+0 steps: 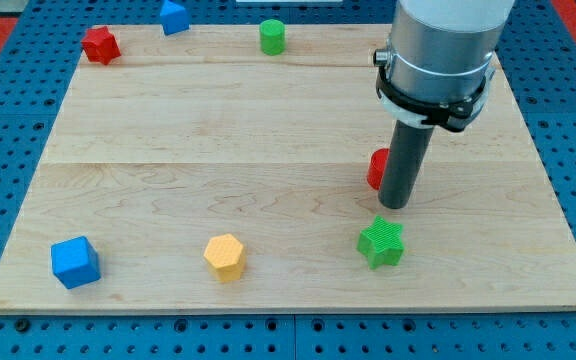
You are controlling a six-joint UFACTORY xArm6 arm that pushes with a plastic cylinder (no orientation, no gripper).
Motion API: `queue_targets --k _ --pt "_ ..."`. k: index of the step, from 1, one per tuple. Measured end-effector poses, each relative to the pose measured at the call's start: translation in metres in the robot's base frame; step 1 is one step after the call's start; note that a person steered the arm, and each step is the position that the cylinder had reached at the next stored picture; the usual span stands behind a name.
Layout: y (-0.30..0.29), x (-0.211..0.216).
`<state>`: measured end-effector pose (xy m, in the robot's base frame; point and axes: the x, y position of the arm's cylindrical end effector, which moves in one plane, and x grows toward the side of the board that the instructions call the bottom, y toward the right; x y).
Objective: Slide the blue cube towards the center
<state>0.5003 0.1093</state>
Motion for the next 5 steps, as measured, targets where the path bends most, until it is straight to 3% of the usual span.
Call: queue_targets --k 2,4,5 --pt "-0.116 0.004" --pt "-0.080 0.079" --pt "-0.115 0.100"
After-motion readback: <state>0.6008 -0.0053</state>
